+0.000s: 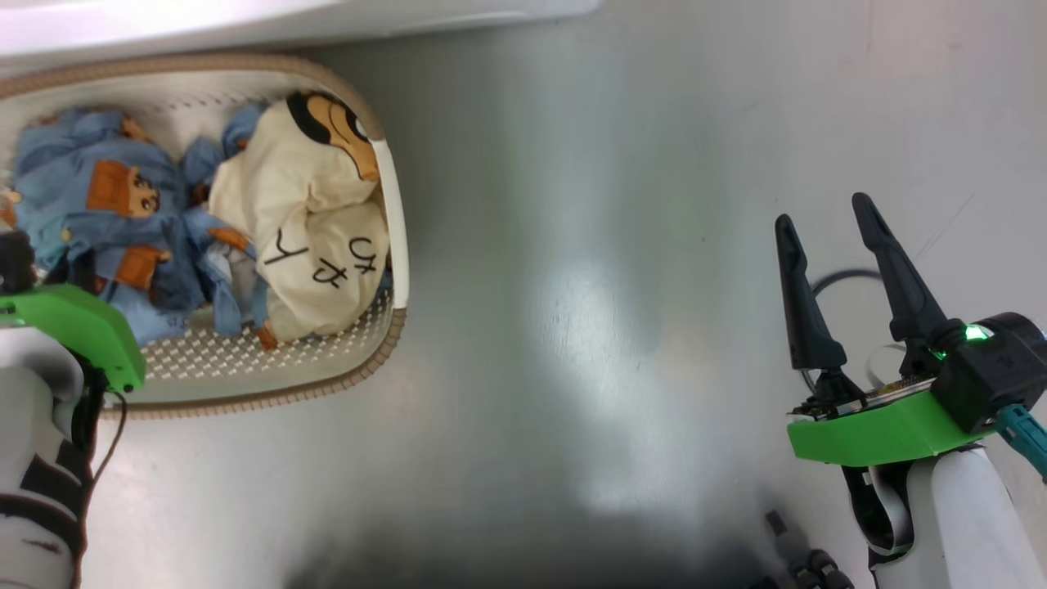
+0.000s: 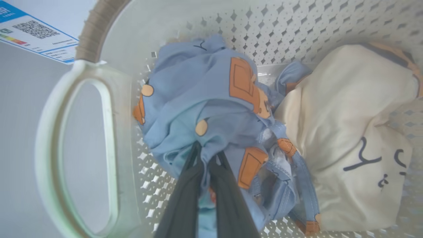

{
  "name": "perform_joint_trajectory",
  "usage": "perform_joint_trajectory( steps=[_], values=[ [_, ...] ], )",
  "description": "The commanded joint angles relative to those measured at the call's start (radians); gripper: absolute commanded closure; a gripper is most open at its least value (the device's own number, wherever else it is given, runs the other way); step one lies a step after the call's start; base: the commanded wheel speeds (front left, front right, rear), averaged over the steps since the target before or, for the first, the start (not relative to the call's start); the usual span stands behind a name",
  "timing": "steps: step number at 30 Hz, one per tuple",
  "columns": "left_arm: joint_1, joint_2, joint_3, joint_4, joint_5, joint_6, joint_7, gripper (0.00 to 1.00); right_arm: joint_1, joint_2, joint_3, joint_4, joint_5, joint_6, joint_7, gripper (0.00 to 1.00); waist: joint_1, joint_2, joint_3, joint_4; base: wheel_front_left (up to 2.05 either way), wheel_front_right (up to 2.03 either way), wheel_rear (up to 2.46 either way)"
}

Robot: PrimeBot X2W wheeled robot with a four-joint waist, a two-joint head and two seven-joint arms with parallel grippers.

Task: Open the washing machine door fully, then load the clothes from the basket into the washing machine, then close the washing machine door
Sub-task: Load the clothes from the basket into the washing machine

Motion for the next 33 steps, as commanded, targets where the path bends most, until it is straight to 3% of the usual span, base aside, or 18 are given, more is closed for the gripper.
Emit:
perform_joint_trajectory(
  steps=[1, 11, 33],
  values=[
    [0.058, 0.048, 0.03, -0.021, -0.017, -0.002, -0.012, 1.0, 0.038, 0.008, 0.022, -0.011, 0.004, 0.001, -0.005, 0.0, 0.0, 0.0, -0.053, 0.007, 0.0, 0.0, 0.0],
    [0.225, 0.032, 0.101, -0.259, -0.038, -0.005, -0.015, 1.0, 0.042, 0.008, 0.041, 0.018, -0.001, 0.001, -0.005, 0.0, 0.0, 0.0, -0.159, 0.028, 0.0, 0.0, 0.0],
    [0.543, -0.066, 0.3, -0.748, 0.027, -0.008, -0.016, 1.0, 0.086, 0.008, 0.079, 0.09, 0.014, 0.001, -0.005, 0.0, 0.0, 0.0, -0.397, 0.061, 0.0, 0.0, 0.0]
  ],
)
